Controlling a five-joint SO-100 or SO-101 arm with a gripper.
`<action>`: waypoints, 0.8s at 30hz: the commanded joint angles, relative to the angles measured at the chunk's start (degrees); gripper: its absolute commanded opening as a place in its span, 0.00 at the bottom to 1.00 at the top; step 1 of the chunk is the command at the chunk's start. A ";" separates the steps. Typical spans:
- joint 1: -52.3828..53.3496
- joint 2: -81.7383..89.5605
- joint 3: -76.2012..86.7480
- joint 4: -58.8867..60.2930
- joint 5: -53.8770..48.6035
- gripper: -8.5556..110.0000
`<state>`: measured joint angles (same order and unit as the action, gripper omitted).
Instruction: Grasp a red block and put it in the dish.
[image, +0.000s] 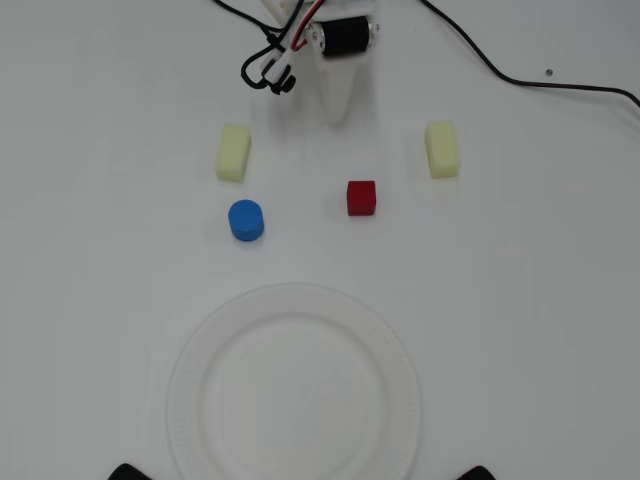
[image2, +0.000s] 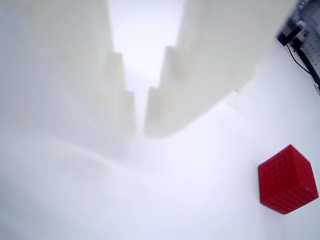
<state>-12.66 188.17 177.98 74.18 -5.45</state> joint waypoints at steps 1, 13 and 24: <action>-2.99 9.93 4.57 -0.26 -2.99 0.07; -2.99 9.93 4.57 -0.26 -3.08 0.07; -1.05 9.67 1.76 -0.18 -2.02 0.07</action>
<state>-14.50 188.17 177.98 73.92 -8.00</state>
